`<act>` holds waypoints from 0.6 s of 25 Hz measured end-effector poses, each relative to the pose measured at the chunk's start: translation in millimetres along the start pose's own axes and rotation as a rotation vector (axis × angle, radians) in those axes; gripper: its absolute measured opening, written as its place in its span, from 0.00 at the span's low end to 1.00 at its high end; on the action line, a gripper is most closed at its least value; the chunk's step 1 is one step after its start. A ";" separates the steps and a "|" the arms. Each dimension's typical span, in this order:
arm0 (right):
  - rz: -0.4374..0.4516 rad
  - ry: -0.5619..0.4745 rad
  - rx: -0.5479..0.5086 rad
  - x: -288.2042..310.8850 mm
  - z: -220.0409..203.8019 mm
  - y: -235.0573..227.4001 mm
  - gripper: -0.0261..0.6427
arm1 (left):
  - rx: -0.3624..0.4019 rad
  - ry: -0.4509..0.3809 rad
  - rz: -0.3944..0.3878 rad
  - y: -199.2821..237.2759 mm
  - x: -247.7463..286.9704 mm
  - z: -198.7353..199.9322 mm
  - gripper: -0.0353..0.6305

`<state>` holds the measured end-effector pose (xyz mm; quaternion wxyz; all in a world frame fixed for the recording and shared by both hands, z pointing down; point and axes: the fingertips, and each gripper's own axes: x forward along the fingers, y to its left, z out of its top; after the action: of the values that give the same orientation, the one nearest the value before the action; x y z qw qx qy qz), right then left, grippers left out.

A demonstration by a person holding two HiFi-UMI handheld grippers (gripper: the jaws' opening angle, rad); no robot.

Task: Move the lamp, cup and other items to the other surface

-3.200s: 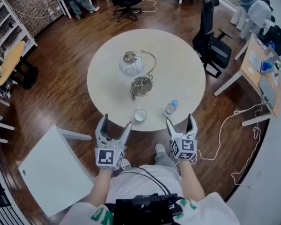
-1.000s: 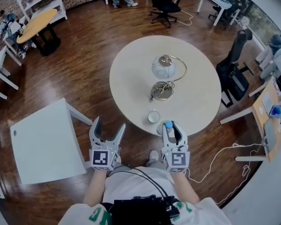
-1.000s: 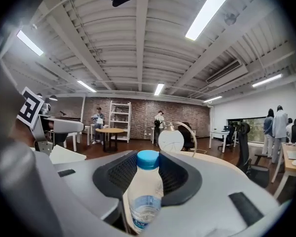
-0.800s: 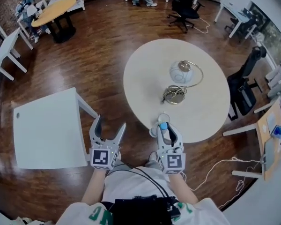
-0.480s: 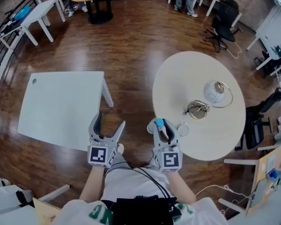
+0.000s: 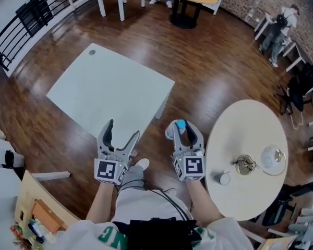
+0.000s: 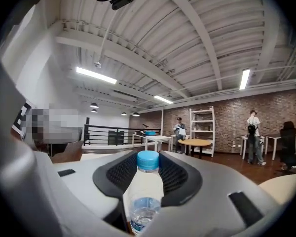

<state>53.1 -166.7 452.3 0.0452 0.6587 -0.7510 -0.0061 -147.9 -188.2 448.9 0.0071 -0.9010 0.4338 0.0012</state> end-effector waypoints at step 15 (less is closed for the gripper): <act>0.423 0.031 -0.007 215.4 -12.6 182.3 0.27 | 0.016 0.020 0.331 150.3 -67.9 -12.1 0.65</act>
<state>-153.8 -355.2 490.4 0.0596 0.4861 -0.8718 0.0110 -307.8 -229.0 459.9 0.0098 -0.8171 0.5763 -0.0101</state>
